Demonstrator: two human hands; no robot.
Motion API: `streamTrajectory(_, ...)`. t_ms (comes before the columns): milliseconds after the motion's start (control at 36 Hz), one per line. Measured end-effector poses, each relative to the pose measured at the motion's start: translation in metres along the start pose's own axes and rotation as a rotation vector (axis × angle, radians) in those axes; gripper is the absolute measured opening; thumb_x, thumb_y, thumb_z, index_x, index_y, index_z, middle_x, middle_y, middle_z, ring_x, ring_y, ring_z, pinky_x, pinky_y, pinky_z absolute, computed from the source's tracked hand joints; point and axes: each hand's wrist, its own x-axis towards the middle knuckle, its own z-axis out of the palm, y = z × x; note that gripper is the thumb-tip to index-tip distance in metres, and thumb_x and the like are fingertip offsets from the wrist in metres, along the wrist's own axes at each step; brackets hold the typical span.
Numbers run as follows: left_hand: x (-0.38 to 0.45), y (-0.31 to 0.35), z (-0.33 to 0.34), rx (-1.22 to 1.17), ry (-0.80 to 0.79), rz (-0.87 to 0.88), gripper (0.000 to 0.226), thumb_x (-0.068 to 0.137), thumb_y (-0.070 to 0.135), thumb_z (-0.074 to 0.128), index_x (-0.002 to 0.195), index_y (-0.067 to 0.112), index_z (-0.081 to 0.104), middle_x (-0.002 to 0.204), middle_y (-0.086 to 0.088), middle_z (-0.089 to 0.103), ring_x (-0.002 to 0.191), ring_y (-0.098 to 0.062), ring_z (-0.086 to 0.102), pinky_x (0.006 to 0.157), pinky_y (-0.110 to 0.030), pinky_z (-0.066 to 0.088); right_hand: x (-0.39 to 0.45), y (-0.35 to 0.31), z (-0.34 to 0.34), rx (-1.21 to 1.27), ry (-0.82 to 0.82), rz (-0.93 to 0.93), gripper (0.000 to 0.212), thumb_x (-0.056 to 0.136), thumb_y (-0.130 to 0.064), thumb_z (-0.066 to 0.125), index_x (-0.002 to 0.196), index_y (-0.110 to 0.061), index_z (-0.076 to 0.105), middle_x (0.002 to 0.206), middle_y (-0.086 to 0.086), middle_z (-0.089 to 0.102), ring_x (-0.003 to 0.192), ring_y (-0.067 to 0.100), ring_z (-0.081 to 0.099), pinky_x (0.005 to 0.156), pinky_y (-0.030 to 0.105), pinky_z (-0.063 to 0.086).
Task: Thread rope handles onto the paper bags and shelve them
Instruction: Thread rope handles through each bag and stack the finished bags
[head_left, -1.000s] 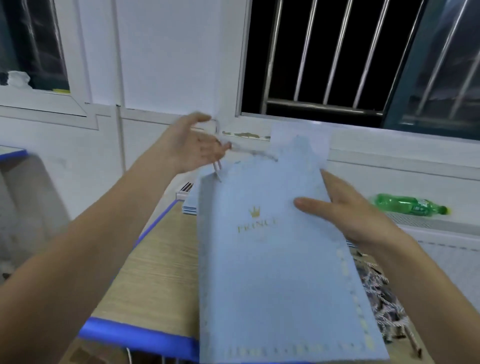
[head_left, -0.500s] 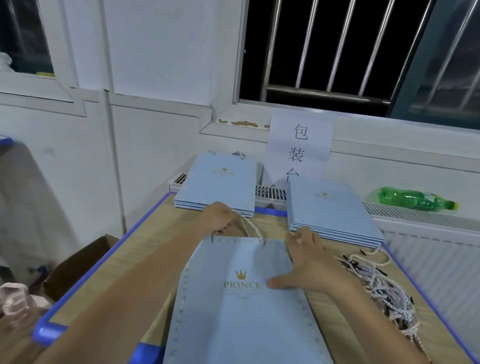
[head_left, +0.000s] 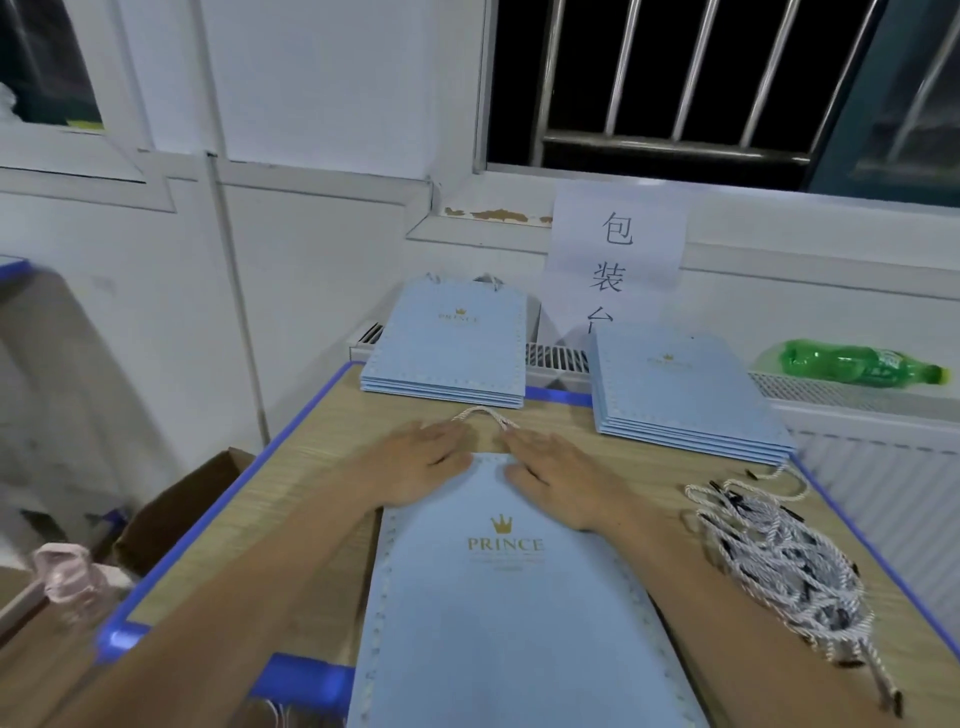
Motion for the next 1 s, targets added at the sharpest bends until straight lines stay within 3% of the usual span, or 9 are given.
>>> streamTrajectory(222,0.004,0.0,0.004,0.124,0.041,-0.025,0.07,0.092,0.064,0.006,0.152,0.029,0.003,0.16,0.01,0.003,0.146,-0.005,-0.002,0.118,-0.035,-0.002,0.001,-0.002,0.004,-0.025,-0.069,0.128,0.072,0.096,-0.06,0.017,0.153,-0.021,-0.002,0.16,-0.008,-0.006,0.145,0.003,-0.007,0.117,0.03,-0.004)
streamTrajectory(278,-0.004,0.002,0.005,0.191,0.198,-0.018,0.087,0.083,0.071,-0.006,0.152,0.023,0.018,0.157,0.006,0.018,0.145,-0.009,0.015,0.117,-0.035,0.014,-0.005,-0.006,0.004,-0.079,0.015,0.11,0.067,0.098,-0.055,0.018,0.153,-0.021,-0.001,0.16,-0.008,-0.005,0.145,0.004,-0.007,0.117,0.03,-0.003)
streamTrajectory(333,-0.01,0.008,0.004,0.277,0.342,0.005,0.072,0.097,0.053,0.007,0.136,0.011,0.05,0.143,-0.003,0.047,0.13,-0.016,0.047,0.104,-0.034,0.04,-0.01,-0.01,0.001,-0.145,0.095,0.085,0.062,0.101,-0.047,0.02,0.153,-0.019,0.002,0.16,-0.006,-0.004,0.146,0.006,-0.005,0.117,0.03,-0.003)
streamTrajectory(389,-0.015,0.022,0.004,0.278,0.367,0.046,0.059,0.09,0.034,0.021,0.124,0.009,0.061,0.133,-0.007,0.058,0.122,-0.019,0.056,0.1,-0.031,0.042,-0.01,-0.017,-0.001,-0.181,0.116,0.052,0.056,0.103,-0.036,0.021,0.153,-0.015,0.006,0.16,-0.003,-0.003,0.146,0.009,-0.003,0.118,0.031,-0.004)
streamTrajectory(472,-0.015,0.043,0.019,0.179,0.264,0.061,0.072,0.089,0.04,0.005,0.147,0.006,0.03,0.157,-0.004,0.023,0.145,-0.014,0.017,0.115,-0.028,0.003,-0.008,-0.027,0.006,-0.033,0.063,0.0,0.054,0.1,-0.031,0.017,0.151,-0.013,0.014,0.16,0.001,0.009,0.146,0.012,0.004,0.119,0.033,-0.002)
streamTrajectory(556,-0.016,0.05,0.027,0.168,0.132,-0.042,0.055,0.103,0.029,0.016,0.151,0.007,0.002,0.16,-0.005,-0.003,0.147,-0.014,-0.006,0.118,-0.029,-0.007,-0.009,-0.027,0.021,-0.135,-0.039,0.028,0.076,0.086,-0.047,-0.008,0.152,-0.01,0.001,0.16,0.001,-0.002,0.147,0.012,-0.005,0.117,0.038,-0.012)
streamTrajectory(750,-0.03,0.037,0.021,0.023,0.12,-0.075,0.063,0.102,0.043,0.025,0.151,0.019,-0.006,0.158,0.005,-0.015,0.145,-0.011,-0.016,0.115,-0.029,-0.01,-0.023,-0.021,0.013,-0.007,0.058,0.158,0.058,0.102,-0.043,0.022,0.153,-0.022,0.002,0.16,-0.008,-0.002,0.146,0.007,-0.005,0.116,0.031,-0.004)
streamTrajectory(861,-0.051,0.01,0.015,-0.034,0.064,-0.241,0.087,0.087,0.071,0.021,0.149,0.022,-0.014,0.156,0.009,-0.022,0.144,-0.007,-0.018,0.117,-0.033,-0.008,-0.04,0.007,0.012,0.003,-0.003,0.283,0.069,0.097,-0.058,0.017,0.151,-0.024,-0.01,0.158,-0.009,-0.015,0.145,0.007,-0.013,0.119,0.034,-0.004)
streamTrajectory(1000,-0.054,0.013,0.008,-0.031,0.02,-0.274,0.079,0.094,0.064,0.023,0.151,0.021,-0.012,0.157,0.008,-0.02,0.144,-0.006,-0.016,0.117,-0.04,-0.011,-0.041,0.009,0.011,-0.007,-0.044,0.3,0.07,0.098,-0.057,0.014,0.151,-0.02,-0.013,0.158,-0.007,-0.017,0.145,0.008,-0.013,0.119,0.036,-0.002)
